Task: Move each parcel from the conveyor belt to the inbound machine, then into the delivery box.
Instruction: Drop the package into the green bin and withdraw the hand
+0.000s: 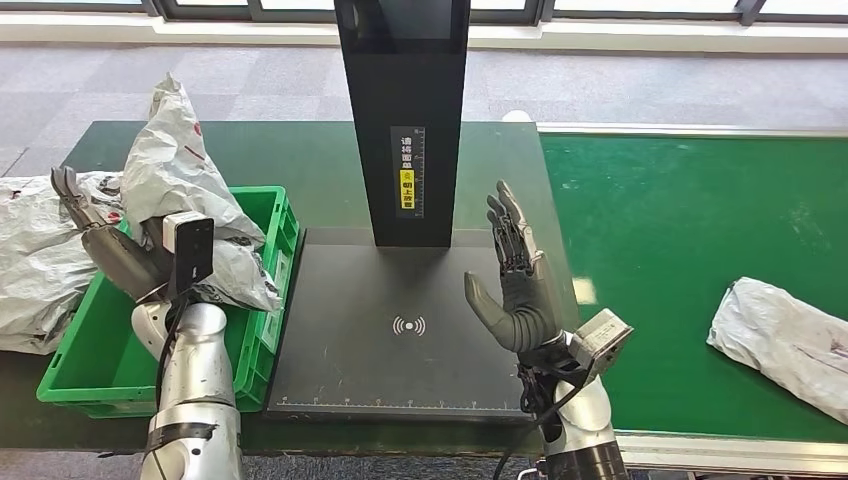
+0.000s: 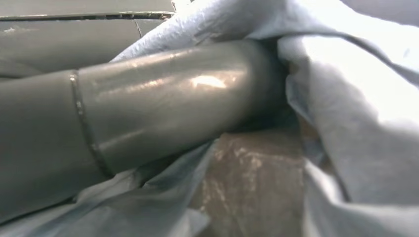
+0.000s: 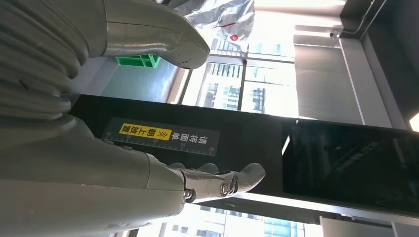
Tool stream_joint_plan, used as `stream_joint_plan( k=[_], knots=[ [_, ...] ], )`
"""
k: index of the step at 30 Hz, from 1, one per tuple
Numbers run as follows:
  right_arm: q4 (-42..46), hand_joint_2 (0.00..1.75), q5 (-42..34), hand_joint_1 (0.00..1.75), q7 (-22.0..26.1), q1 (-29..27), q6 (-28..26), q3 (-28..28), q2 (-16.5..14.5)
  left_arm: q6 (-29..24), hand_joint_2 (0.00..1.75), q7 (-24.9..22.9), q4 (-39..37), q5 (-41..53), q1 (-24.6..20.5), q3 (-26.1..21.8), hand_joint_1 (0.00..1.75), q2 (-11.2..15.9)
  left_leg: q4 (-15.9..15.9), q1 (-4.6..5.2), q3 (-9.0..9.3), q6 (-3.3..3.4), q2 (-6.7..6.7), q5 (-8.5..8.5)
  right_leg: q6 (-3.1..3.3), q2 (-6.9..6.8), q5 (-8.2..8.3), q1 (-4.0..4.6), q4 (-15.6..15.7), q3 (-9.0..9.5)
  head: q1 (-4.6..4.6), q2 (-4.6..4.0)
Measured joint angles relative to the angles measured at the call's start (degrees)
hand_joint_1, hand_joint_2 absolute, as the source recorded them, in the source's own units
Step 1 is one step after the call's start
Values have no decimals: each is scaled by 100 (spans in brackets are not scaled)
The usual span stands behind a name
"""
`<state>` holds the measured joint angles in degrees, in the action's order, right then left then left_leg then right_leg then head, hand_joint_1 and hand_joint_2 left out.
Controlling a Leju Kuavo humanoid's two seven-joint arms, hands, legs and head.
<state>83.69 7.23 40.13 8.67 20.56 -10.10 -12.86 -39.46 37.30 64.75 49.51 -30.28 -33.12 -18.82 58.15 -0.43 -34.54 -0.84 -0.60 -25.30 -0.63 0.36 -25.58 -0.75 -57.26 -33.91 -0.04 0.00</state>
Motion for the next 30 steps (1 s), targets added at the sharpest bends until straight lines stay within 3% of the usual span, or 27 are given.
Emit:
stream_joint_plan(
  k=[11, 30],
  knots=[
    [0, 175, 64, 0, 0, -13, -58, 7, 3, -67, 0, -509, 477, 865, 133, 107, 0, -20, 0, 0, 0, 0, 0, 0, 0, 1, 0, 0, 0, 0, 0, 0],
    [-115, 175, 100, 0, 0, 62, -64, 70, 3, -73, 0, -622, 1133, 940, 133, -357, 0, -59, 0, 0, 0, 0, -1, 0, 0, 0, 0, 0, 0, 1, 0, 0]
  ],
)
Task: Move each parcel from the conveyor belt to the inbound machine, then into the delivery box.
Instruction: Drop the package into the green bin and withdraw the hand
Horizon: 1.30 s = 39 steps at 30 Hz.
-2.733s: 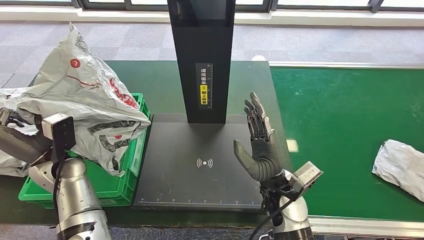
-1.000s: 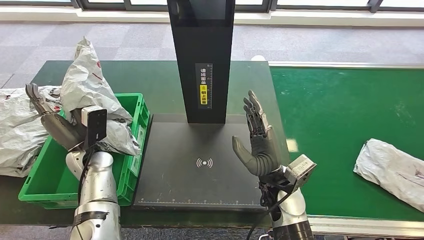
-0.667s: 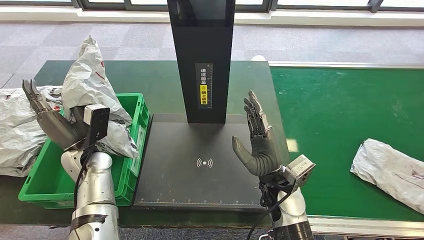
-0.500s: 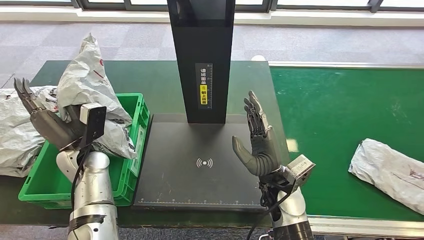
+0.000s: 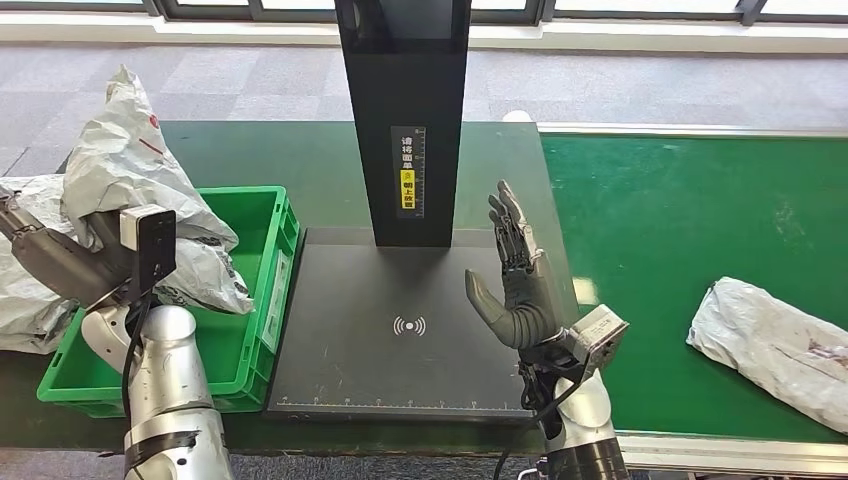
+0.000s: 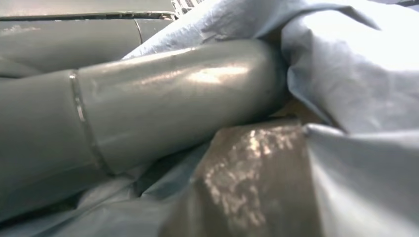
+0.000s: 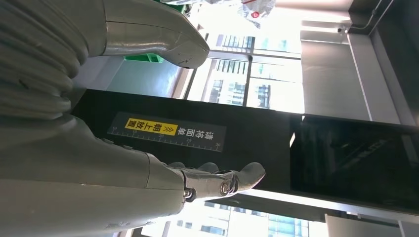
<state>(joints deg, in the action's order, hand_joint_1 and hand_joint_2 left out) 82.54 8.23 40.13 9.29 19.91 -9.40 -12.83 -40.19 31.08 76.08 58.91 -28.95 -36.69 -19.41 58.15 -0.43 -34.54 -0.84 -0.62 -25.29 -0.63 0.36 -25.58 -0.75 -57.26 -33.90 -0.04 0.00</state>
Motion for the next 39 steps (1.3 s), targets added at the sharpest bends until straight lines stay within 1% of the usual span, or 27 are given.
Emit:
stream_joint_plan(
  k=[25, 31, 39],
  knots=[
    [-50, 175, 1, 0, 0, 4, 1, 22, 0, 0, 0, 27, 85, -61, 0, -217, 0, -7, 0, 0, 0, 0, 1, 0, 0, 0, 0, 0, 0, 0, 0, 0],
    [-57, 175, 10, 0, 0, 5, 0, 24, 0, 0, 0, -184, 76, 240, -1, -248, 0, -12, 0, 0, 0, 0, 1, 0, 0, 1, 0, 0, 0, -1, 0, 0],
    [-30, 175, 74, 0, 1, -65, -61, 34, 0, 0, 0, -250, -84, 439, -5, -330, 0, -20, 0, 0, 2, 0, 2, 0, 0, 1, 0, 0, 1, -2, 0, 0]
  ],
)
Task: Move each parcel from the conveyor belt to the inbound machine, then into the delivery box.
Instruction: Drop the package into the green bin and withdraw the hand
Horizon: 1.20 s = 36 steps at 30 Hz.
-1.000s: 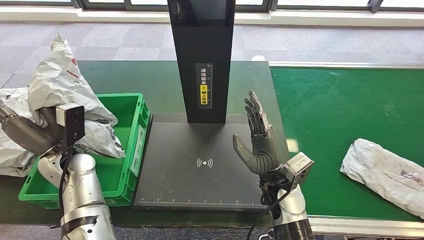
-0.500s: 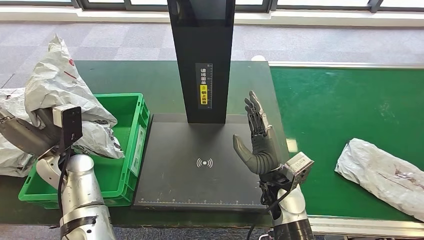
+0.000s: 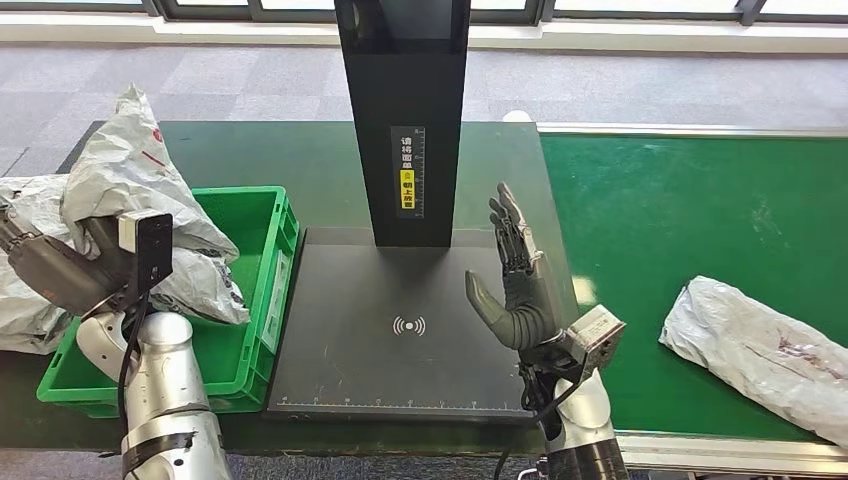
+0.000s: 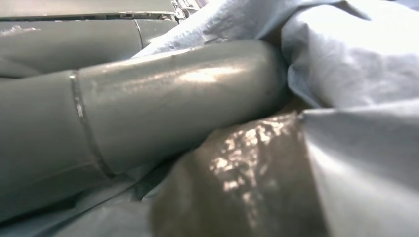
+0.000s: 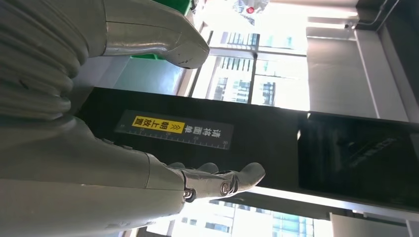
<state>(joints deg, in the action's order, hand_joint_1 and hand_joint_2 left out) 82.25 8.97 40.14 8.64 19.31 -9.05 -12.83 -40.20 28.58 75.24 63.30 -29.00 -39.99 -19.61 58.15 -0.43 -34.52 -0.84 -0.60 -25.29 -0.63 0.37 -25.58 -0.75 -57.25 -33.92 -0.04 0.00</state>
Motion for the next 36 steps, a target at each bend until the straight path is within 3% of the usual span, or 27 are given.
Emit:
stream_joint_plan(
  k=[11, 36],
  knots=[
    [167, 175, 75, 0, 3, -243, -120, 14, 0, 0, 0, -326, -274, 263, -27, 76, 0, -29, 0, 0, 1, 0, 8, 0, 0, 3, 0, 0, 0, -3, 0, 0],
    [291, 175, 169, 0, 1, -364, -81, 92, 0, 0, 0, -346, -453, 69, -26, 287, 0, -42, 0, 0, 0, 0, 8, 0, 0, 2, 0, 0, 0, -2, 0, 0]
  ],
)
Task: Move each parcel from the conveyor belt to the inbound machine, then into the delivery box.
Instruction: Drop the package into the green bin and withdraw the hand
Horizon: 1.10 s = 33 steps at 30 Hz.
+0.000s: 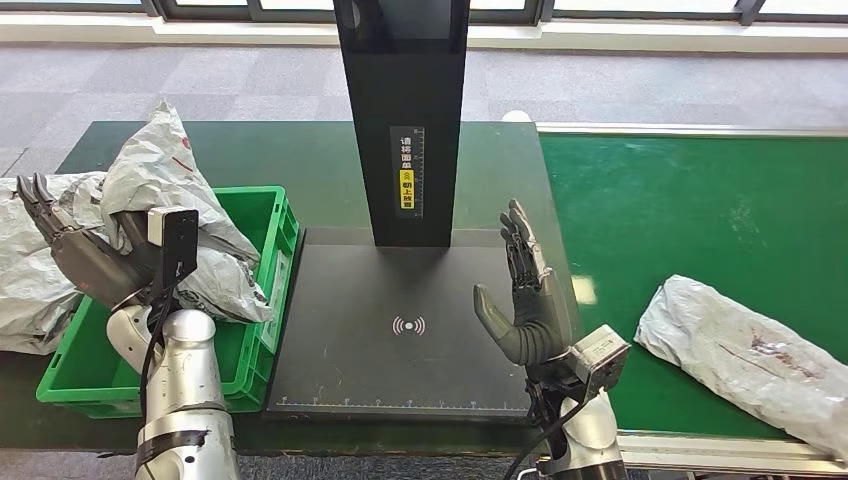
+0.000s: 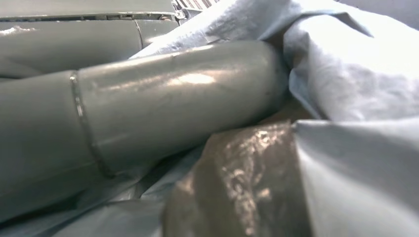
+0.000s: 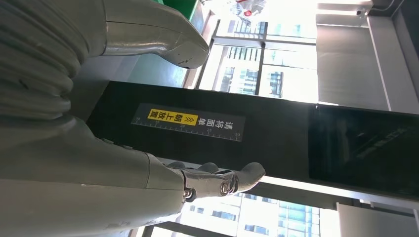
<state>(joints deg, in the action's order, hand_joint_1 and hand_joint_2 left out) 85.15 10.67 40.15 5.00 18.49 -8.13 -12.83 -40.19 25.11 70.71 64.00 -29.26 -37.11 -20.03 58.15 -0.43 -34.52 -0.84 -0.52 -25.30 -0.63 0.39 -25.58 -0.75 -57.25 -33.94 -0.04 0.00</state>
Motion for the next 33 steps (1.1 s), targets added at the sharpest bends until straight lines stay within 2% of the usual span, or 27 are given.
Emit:
stream_joint_plan(
  k=[33],
  knots=[
    [2, 175, 11, 0, 0, -13, -2, 2, 0, 0, 0, 0, 0, 24, 3, 0, 0, -4, 0, 0, 0, 0, 0, 0, 0, 0, 0, 0, 0, 0, 0, 0]
  ],
)
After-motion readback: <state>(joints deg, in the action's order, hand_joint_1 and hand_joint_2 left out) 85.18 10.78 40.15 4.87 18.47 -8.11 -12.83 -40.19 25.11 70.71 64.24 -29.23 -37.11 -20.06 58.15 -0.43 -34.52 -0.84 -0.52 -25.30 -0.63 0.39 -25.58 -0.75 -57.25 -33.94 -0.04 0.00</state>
